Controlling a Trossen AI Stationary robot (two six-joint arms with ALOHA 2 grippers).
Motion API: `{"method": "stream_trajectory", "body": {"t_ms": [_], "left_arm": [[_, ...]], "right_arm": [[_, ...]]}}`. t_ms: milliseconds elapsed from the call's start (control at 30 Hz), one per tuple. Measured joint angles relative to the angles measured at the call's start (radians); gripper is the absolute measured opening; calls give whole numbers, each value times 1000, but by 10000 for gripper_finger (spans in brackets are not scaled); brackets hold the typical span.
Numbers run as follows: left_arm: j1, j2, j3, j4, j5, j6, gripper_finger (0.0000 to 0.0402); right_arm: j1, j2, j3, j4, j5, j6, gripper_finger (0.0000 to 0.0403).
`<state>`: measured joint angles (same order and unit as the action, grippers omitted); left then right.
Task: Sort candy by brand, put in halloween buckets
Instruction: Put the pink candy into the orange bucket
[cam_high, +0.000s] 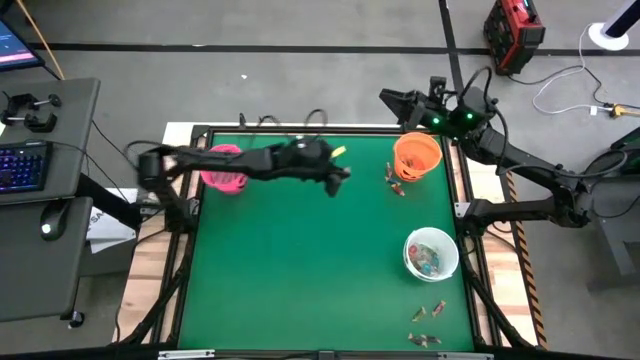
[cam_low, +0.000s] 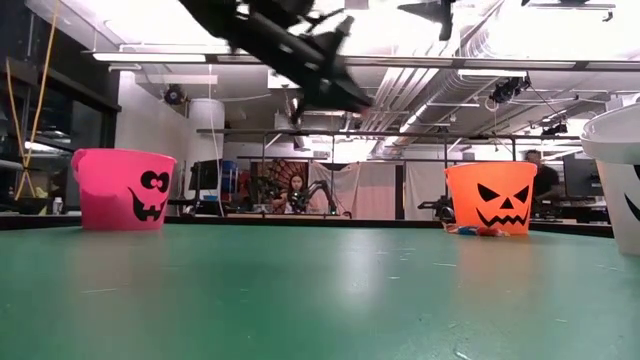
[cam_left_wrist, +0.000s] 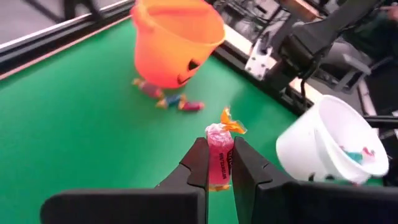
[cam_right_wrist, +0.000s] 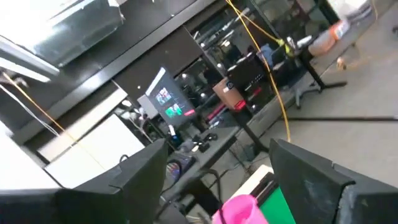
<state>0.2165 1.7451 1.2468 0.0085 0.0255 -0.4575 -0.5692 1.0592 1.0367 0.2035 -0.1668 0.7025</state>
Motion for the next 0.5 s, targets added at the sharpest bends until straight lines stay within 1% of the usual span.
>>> {"method": "stream_trajectory", "body": {"t_ms": [167, 233, 367, 500], "left_arm": [[31, 222, 247, 11, 52, 62, 14], [41, 304, 347, 14, 57, 86, 13], [59, 442, 535, 14, 60, 132, 19], [78, 569, 711, 23, 73, 210, 20]], "right_arm": [[-2, 0, 0, 6, 41, -35, 275], [-2, 0, 0, 6, 54, -38, 275], [-2, 0, 0, 6, 58, -57, 275], [-2, 0, 0, 5, 58, -56, 275]]}}
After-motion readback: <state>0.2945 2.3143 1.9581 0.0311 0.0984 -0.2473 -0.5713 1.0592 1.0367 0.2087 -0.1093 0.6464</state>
